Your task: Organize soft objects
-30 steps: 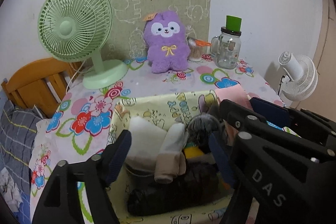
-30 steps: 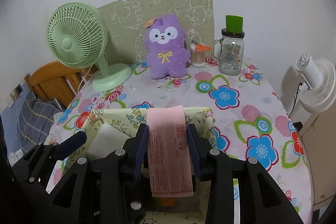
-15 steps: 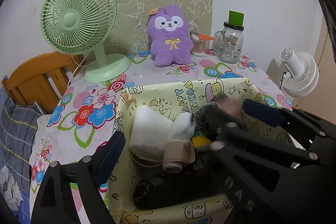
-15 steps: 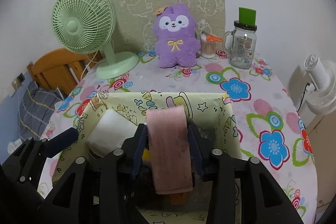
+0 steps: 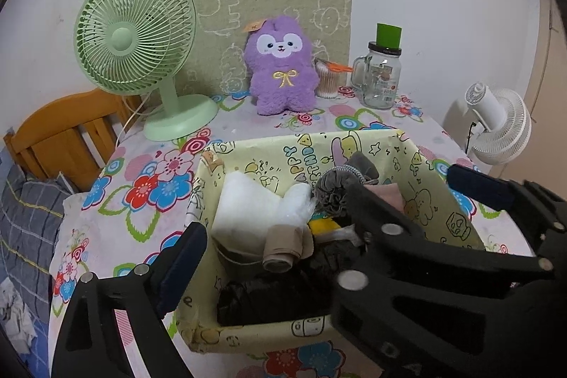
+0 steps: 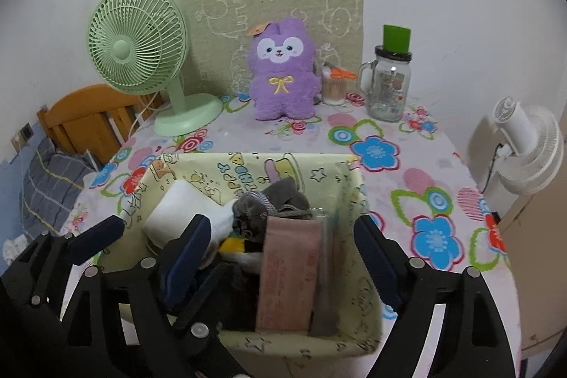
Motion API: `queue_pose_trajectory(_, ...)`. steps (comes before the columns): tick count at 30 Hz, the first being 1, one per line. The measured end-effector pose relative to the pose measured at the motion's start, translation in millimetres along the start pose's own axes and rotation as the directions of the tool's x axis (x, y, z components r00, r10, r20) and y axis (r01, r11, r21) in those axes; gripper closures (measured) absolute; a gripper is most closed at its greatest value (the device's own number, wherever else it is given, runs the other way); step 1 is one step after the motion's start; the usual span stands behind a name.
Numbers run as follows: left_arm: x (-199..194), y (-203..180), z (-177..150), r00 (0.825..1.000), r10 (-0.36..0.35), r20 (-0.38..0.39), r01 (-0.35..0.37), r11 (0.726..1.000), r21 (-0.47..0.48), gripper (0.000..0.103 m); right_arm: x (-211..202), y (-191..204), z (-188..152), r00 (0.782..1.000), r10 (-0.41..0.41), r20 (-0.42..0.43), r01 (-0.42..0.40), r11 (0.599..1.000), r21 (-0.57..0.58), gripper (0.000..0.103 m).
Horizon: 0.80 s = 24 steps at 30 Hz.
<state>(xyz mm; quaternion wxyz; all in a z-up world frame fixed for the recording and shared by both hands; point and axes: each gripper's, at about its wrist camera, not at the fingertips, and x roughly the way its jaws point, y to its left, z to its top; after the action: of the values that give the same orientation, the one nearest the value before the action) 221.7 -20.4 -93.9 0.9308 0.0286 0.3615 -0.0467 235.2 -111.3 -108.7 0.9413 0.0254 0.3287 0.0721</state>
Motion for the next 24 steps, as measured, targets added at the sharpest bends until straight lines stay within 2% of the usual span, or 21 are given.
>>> queue_pose_trajectory(4, -8, 1, -2, 1.000, -0.021, 0.002, 0.021, 1.000, -0.023, 0.010, -11, -7, -4, 1.000, -0.003, -0.003, 0.003, 1.000, 0.022, 0.017)
queue_pose_trajectory(12, -29, 1, -7, 0.999, -0.017, 0.034, 0.019, 0.999, -0.033, 0.009, -35, -19, -11, 1.000, -0.012, 0.013, 0.011, 0.998, 0.065, 0.017)
queue_pose_trajectory(24, -75, 9, -14, 0.994, 0.024, 0.105, -0.019, 0.999, -0.047, 0.005, -83, -36, -21, 0.996, -0.038, 0.080, 0.031, 0.995, 0.091, 0.017)
